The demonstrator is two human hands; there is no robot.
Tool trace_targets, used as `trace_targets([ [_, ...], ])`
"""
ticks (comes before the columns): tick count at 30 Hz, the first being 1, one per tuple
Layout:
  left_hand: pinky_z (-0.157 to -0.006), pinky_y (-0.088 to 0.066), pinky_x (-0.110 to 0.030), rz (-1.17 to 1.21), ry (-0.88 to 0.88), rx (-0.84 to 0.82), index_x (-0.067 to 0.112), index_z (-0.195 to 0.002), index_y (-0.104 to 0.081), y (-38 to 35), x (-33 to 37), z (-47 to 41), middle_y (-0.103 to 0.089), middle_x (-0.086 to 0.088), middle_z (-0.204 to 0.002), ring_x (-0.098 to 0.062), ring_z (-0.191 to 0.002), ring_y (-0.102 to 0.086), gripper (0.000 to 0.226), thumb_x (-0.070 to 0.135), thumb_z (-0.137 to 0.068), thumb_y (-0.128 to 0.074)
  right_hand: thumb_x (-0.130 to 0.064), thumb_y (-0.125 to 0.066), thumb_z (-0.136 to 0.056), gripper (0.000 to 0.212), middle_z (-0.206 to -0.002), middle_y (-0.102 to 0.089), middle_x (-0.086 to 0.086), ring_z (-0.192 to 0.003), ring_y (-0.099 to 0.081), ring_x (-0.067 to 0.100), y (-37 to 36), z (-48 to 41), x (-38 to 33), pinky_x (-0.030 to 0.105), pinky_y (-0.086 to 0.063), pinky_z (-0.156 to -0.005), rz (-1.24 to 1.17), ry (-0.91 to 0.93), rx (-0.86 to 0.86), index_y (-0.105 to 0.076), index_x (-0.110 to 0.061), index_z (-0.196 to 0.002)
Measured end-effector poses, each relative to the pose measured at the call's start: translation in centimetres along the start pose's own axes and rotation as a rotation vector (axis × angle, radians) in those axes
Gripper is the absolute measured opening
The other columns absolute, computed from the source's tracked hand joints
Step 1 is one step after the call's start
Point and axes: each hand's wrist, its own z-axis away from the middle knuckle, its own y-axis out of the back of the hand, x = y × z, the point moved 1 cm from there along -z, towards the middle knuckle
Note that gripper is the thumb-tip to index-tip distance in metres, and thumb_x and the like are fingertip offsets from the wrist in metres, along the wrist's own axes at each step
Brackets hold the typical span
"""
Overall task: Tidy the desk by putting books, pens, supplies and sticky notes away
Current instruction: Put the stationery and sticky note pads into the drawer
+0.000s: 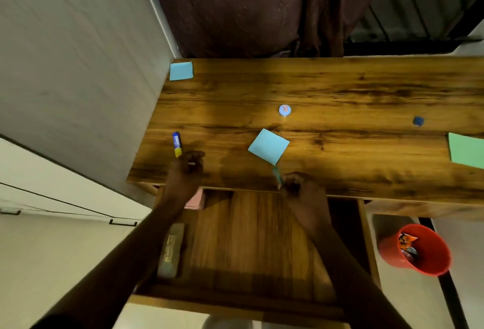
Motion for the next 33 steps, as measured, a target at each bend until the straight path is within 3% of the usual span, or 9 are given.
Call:
trace_targets([
  [3,-0.090,-0.054,-0.033,-0.225,-0.050,0.028,0.016,-0.121,-0.065,2.9,-1.7,-3.6,-0.066,-0.009,-0.124,-0.024,-0.105,-0.065,0.031,0.002,-0.096,-0.056,-0.026,-0.073,-0.091,0.017,-0.097,-0.070,-0.023,-0.087,-0.065,-0.005,-2.8,2.9,-1.2,0.020,-0.053,-0.075,-0.068,-0.025,-0.073,-0.072,-0.037,-0.105],
  [9,-0.112,-0.041,-0.052,-0.734,-0.266,-0.245,0.021,-0.138,-0.056,5.7,-4.3,-9.0,-0.039,-0.010,-0.153,-0.038,-0.137,-0.039,0.058,0.005,-0.084,-0.070,-0.020,-0.074,-0.089,0.013,-0.094,-0.076,-0.015,-0.086,-0.071,-0.001,-8.4,6.2,-2.4,0.032,-0.063,-0.077,-0.143,-0.064,-0.050,-0.077,-0.028,-0.099],
  [13,-0.113,-0.041,-0.050,-1.061,-0.380,-0.350,0.023,-0.139,-0.057,5.9,-3.7,-9.9,-0.036,-0.008,-0.157,-0.036,-0.140,-0.036,0.050,0.015,-0.091,-0.067,-0.021,-0.075,-0.090,0.015,-0.098,-0.075,-0.014,-0.089,-0.070,-0.003,-9.9,7.1,-3.3,0.021,-0.060,-0.078,-0.096,-0.067,-0.066,-0.076,-0.026,-0.104],
  [18,-0.098,-0.049,-0.048,-1.184,-0.533,-0.344,0.023,-0.128,-0.065,7.0,-4.3,-10.9,-0.054,-0.007,-0.143,-0.035,-0.129,-0.047,0.039,0.020,-0.089,-0.064,-0.021,-0.076,-0.089,0.016,-0.098,-0.075,-0.013,-0.088,-0.069,-0.003,-10.9,7.6,-4.2,0.006,-0.051,-0.071,-0.064,-0.093,-0.073,-0.076,-0.024,-0.105],
  [22,-0.092,-0.051,-0.047,-1.119,-0.505,-0.301,0.016,-0.127,-0.060,7.7,-4.2,-9.9,-0.061,-0.012,-0.130,-0.036,-0.119,-0.056,0.034,0.026,-0.095,-0.059,-0.025,-0.075,-0.089,0.018,-0.092,-0.076,-0.013,-0.076,-0.069,-0.004,-11.5,7.8,-4.3,0.012,-0.052,-0.062,-0.055,-0.171,-0.092,-0.075,-0.030,-0.107],
  [25,-0.081,-0.054,-0.043,-0.823,-0.426,-0.194,0.015,-0.118,-0.066,8.6,-3.7,-6.7,-0.069,-0.013,-0.116,-0.037,-0.101,-0.066,0.030,0.036,-0.099,-0.058,-0.028,-0.074,-0.088,0.020,-0.093,-0.075,-0.014,-0.074,-0.068,-0.007,-11.8,7.8,-4.4,0.016,-0.056,-0.064,-0.053,-0.205,-0.123,-0.074,-0.034,-0.107],
  [27,-0.074,-0.052,-0.034,-0.634,-0.371,-0.150,0.013,-0.108,-0.072,9.1,-3.5,-3.3,-0.075,-0.012,-0.102,-0.034,-0.087,-0.071,0.024,0.032,-0.095,-0.067,-0.026,-0.075,-0.089,0.020,-0.092,-0.072,-0.016,-0.075,-0.064,-0.013,-12.0,7.9,-4.5,0.008,-0.051,-0.064,-0.048,-0.201,-0.150,-0.072,-0.032,-0.107],
  [30,-0.064,-0.047,-0.022,-0.443,-0.202,-0.275,0.018,-0.093,-0.075,8.7,-4.0,2.2,-0.076,0.000,-0.086,-0.014,-0.073,-0.071,0.010,0.025,-0.086,-0.078,-0.023,-0.076,-0.089,0.029,-0.097,-0.072,-0.014,-0.080,-0.062,-0.011,-12.6,7.9,-4.1,0.002,-0.043,-0.060,-0.045,-0.213,-0.227,-0.069,-0.027,-0.116],
  [33,-0.066,-0.048,-0.018,-0.316,-0.010,-0.459,0.024,-0.087,-0.075,6.6,-6.5,6.5,-0.073,0.011,-0.084,0.001,-0.073,-0.067,0.007,0.028,-0.085,-0.080,-0.024,-0.078,-0.087,0.032,-0.098,-0.075,-0.010,-0.082,-0.068,-0.003,-14.0,8.1,-3.7,0.008,-0.051,-0.066,-0.005,-0.210,-0.311,-0.067,-0.025,-0.117],
])
